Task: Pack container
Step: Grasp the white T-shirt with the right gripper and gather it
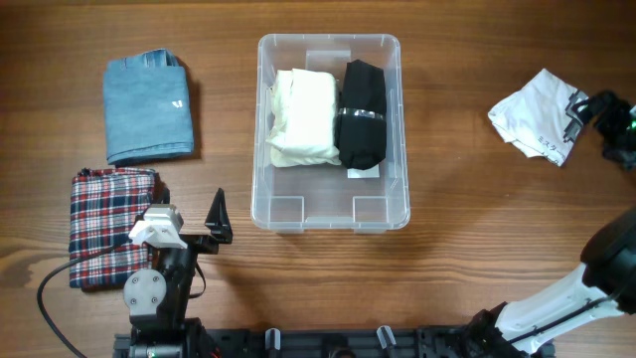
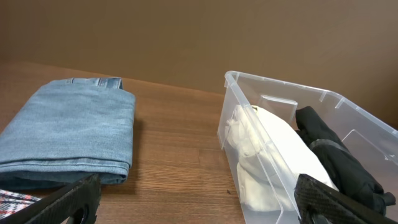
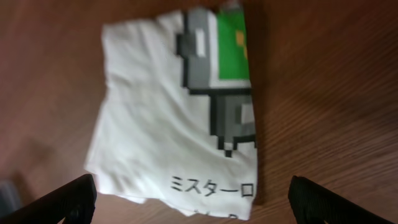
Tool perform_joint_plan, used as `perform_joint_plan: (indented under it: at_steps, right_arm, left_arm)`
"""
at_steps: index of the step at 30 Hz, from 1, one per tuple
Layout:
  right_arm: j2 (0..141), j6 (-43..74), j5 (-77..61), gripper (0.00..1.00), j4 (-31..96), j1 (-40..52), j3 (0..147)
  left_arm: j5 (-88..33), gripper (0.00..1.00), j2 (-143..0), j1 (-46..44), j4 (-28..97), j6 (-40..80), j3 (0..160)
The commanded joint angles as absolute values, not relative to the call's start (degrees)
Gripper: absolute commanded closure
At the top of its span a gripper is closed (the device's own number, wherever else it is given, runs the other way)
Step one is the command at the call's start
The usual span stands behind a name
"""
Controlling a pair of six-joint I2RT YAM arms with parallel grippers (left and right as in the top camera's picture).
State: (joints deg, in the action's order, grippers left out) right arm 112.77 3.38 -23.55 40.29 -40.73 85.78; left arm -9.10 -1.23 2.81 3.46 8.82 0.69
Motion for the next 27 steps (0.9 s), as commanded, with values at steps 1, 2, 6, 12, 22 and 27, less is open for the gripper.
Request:
perform_joint_plan:
  at_steps: [1, 2, 6, 12, 22, 27]
  right_arm:
    - [114.87, 0.14, -26.13, 0.01, 39.83, -42.13, 85.47]
    - [115.15, -0.08, -26.5, 0.01, 39.83, -42.52, 85.47]
    - [116.42, -1.45, -30.06, 0.0, 39.27, -43.33, 85.47]
    - [119.63, -0.93, -33.3, 0.0, 38.09, -43.38, 85.47]
    - [123.37, -1.34, -35.83, 0.0, 36.14, -43.38, 85.47]
    - [123.92, -1.32, -35.88, 0.0, 35.31, -43.38, 85.47]
  left_arm:
    - [-9.39, 0.0, -1.15, 3.33, 3.51, 7.68, 0.36]
    - [-9.37, 0.0, -1.15, 3.33, 3.49, 7.68, 0.36]
    - [-9.39, 0.0, -1.15, 3.33, 3.49, 7.68, 0.36]
    - [-9.39, 0.0, -1.15, 3.33, 3.49, 7.68, 0.36]
    - [-9.37, 0.0, -1.15, 3.33, 3.49, 7.68, 0.36]
    - [-9.37, 0.0, -1.15, 3.33, 3.49, 7.68, 0.38]
